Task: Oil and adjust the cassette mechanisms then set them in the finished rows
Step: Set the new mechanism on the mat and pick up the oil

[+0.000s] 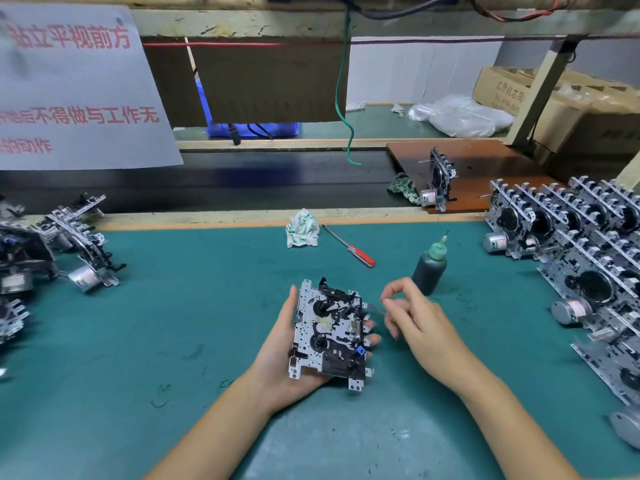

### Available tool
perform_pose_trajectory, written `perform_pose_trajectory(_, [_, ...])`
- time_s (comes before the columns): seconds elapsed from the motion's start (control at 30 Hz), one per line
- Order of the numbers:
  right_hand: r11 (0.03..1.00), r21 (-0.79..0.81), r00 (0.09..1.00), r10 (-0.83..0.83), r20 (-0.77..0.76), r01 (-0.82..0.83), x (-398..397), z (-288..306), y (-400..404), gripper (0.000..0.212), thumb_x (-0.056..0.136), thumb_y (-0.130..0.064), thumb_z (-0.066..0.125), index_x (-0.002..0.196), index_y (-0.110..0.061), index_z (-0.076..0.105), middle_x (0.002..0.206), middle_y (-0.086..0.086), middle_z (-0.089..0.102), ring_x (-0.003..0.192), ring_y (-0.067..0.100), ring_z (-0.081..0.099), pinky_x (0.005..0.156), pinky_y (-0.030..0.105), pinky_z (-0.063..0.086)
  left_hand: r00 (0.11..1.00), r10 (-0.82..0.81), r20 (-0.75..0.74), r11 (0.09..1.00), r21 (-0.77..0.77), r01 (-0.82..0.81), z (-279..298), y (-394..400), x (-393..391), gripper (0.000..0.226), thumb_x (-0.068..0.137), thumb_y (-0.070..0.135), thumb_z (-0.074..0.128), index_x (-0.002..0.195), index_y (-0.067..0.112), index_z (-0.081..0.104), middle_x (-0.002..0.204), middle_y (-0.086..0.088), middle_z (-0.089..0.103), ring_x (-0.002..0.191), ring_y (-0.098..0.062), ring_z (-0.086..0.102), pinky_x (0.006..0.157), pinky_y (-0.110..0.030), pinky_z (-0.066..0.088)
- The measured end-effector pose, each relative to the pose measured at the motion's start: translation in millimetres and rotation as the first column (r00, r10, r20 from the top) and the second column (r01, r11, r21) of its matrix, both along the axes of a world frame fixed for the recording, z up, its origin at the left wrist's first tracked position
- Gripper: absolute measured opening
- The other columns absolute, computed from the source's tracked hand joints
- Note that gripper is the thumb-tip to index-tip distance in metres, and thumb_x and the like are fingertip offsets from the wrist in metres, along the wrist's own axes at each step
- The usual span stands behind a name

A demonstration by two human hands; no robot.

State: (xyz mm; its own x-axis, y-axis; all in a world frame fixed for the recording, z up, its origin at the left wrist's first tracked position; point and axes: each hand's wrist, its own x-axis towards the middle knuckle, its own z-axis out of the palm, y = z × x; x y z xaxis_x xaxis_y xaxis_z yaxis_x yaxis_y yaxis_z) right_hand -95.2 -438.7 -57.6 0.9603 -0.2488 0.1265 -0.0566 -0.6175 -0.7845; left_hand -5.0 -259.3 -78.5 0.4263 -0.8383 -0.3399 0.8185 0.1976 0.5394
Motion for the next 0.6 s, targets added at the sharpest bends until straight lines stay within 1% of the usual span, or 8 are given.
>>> perform_pose_trajectory(0.03, [0.998,0.059,1.000,0.009,0.002,-0.009,1,1,4,0.014,0.100,-0.024,0.039,0.088,-0.029,0.044,0.053,-0.006,0.050,0.052,0.006,0.042,0.054,0.021,0.031,1.000,-0.001,0.001,1.000,0.010,0.001,-1,0,1,0.081,0.085,0.068,0.034,0.119,0.002,0.065,0.123,-0.023,0.061,0.107,-0.038,0.062,0.103,-0.046,0.040])
perform_pose_trajectory(0.1, [0.951,0.308,1.000,0.029,-0.006,-0.026,2,5,10,0.023,0.101,-0.022,0.038,0.084,-0.018,0.053,0.049,-0.005,0.046,0.044,0.001,0.042,0.046,0.013,0.028,1.000,-0.004,0.005,1.000,0.028,0.004,-4,0,2,0.078,0.084,0.068,0.037,0.121,0.005,0.065,0.128,-0.020,0.059,0.109,-0.035,0.062,0.108,-0.047,0.033])
perform_pose_trajectory(0.17, [0.856,0.513,0.994,0.098,-0.038,-0.065,1,10,10,0.034,0.099,-0.021,0.039,0.073,-0.013,0.060,0.049,-0.004,0.045,0.040,0.002,0.033,0.040,0.012,0.022,1.000,-0.002,0.011,0.999,0.043,0.002,-4,0,3,0.076,0.083,0.067,0.039,0.121,0.007,0.065,0.130,-0.018,0.058,0.109,-0.033,0.062,0.109,-0.046,0.033])
perform_pose_trajectory(0.2, [0.828,0.553,0.987,0.148,-0.060,-0.091,0,13,9,0.037,0.098,-0.021,0.040,0.068,-0.014,0.061,0.049,-0.003,0.045,0.042,0.005,0.029,0.040,0.013,0.021,1.000,-0.003,0.012,0.999,0.046,0.002,-4,0,3,0.075,0.083,0.067,0.038,0.120,0.007,0.066,0.129,-0.018,0.059,0.109,-0.032,0.063,0.108,-0.045,0.035])
perform_pose_trajectory(0.3, [0.826,0.537,0.932,0.313,-0.185,-0.171,-3,16,4,0.039,0.099,-0.022,0.041,0.065,-0.015,0.058,0.047,-0.001,0.045,0.041,0.010,0.034,0.039,0.017,0.027,1.000,-0.010,0.005,0.999,0.046,0.010,-4,-1,3,0.075,0.084,0.067,0.037,0.114,0.007,0.070,0.125,-0.016,0.062,0.109,-0.028,0.063,0.101,-0.041,0.044])
perform_pose_trajectory(0.4, [0.849,0.509,0.881,0.343,-0.326,-0.142,-8,17,3,0.038,0.099,-0.026,0.043,0.066,-0.014,0.055,0.042,-0.002,0.042,0.034,0.008,0.030,0.036,0.017,0.024,1.000,-0.021,0.008,0.998,0.063,0.020,-4,-1,3,0.080,0.084,0.069,0.034,0.117,0.005,0.067,0.128,-0.020,0.060,0.113,-0.030,0.061,0.099,-0.041,0.045])
perform_pose_trajectory(0.5, [0.830,0.542,0.860,0.366,-0.356,-0.129,-9,18,5,0.040,0.098,-0.025,0.044,0.063,-0.014,0.058,0.039,-0.001,0.042,0.030,0.007,0.024,0.036,0.016,0.018,1.000,-0.015,0.025,0.995,0.096,0.013,-4,-2,3,0.085,0.083,0.071,0.033,0.124,0.003,0.062,0.132,-0.023,0.055,0.113,-0.033,0.059,0.105,-0.043,0.039])
perform_pose_trajectory(0.6, [0.803,0.582,0.837,0.405,-0.368,-0.133,-9,18,9,0.043,0.099,-0.027,0.043,0.061,-0.014,0.060,0.039,-0.002,0.044,0.031,0.007,0.025,0.038,0.018,0.018,0.999,-0.015,0.038,0.995,0.102,0.011,-4,-2,3,0.084,0.085,0.071,0.031,0.119,0.004,0.066,0.127,-0.023,0.059,0.109,-0.032,0.062,0.101,-0.041,0.044])
